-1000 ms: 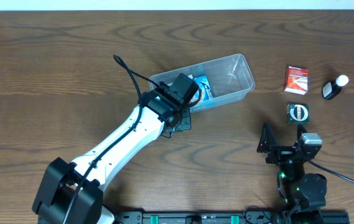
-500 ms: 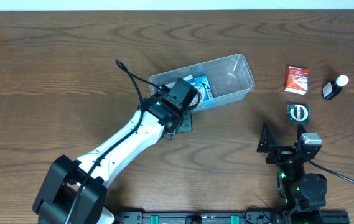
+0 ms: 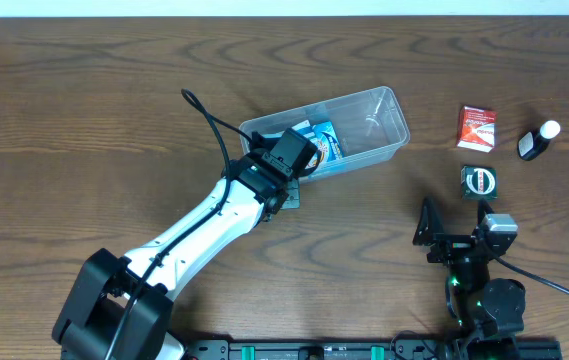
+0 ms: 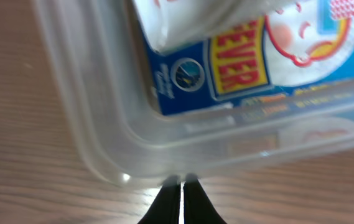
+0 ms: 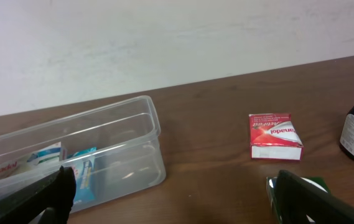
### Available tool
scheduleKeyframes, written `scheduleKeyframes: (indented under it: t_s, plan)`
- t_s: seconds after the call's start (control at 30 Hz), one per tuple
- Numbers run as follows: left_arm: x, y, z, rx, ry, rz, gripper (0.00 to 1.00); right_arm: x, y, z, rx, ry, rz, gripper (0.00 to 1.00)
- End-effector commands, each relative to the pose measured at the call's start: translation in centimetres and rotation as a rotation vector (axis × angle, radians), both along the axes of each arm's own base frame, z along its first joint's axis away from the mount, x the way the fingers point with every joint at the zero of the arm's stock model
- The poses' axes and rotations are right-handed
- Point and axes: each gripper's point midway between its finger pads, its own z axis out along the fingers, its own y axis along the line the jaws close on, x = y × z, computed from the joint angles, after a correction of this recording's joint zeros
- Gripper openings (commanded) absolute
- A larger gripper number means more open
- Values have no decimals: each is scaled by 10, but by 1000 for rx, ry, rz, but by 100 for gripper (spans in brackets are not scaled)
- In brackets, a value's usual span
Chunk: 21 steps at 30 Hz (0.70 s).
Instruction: Pack container
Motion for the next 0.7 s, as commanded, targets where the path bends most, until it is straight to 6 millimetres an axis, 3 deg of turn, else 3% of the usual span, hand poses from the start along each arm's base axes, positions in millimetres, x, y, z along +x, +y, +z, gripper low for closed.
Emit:
scheduleKeyframes:
  t_s: [0.0,0.3,0.67]
  plan:
    - [14,17,3,109,-71,-3,6,0,-2,-2,-14,4,-7,99]
    - [33,19,10,91,-132,5,6,0,-2,-2,-14,4,-7,99]
    - [56,58,12,90,-150,115,6,0,-2,-2,-14,4,-7,99]
